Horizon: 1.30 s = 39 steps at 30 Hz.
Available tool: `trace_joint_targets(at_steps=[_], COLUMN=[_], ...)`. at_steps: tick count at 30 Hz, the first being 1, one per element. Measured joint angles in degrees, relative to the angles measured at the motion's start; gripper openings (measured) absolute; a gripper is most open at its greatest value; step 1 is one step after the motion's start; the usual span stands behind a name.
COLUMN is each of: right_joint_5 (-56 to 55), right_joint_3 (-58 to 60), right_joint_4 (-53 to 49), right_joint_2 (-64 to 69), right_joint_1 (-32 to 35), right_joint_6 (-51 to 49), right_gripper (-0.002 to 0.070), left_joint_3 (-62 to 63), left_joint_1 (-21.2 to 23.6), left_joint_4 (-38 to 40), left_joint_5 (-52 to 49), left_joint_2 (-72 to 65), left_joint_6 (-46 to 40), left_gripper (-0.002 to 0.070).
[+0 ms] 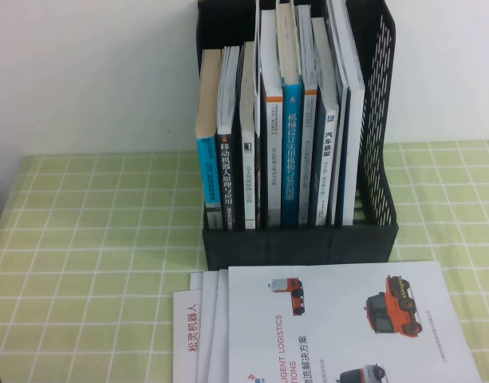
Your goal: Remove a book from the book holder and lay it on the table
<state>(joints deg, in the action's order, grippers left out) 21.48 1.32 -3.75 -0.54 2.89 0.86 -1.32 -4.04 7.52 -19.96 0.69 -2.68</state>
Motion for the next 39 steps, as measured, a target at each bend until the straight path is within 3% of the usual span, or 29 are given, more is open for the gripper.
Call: trace_joint_targets(at_steps=[15,20,33,39], right_joint_5=[0.0,-1.14,-25.21,-34.52], right_joint_3=[0.0,0.22,0.3,0.3], right_joint_4=[0.0,0.0,0.68,0.97], right_joint_2=[0.0,0.0,0.0,0.0], right_joint_1=[0.0,0.0,0.0,0.0], right_joint_6=[-0.13,-0.13,-2.34,-3.6], right_gripper=[-0.0002,-0.0002,-0.0002,-0.0002], left_joint_3=[0.0,-0.13,-0.26,-0.29], left_joint_1=[0.0,0.0,0.0,0.0], left_joint_4=[0.0,2.14,18.05,22.14], left_joint_5=[0.61,6.43,31.22,33.4], left_joint_2=[0.0,0.0,0.0,0.0], left_joint_6=[0.0,0.0,0.0,0.19], left_gripper=[-0.0003,-0.0003,-0.0003,-0.0003])
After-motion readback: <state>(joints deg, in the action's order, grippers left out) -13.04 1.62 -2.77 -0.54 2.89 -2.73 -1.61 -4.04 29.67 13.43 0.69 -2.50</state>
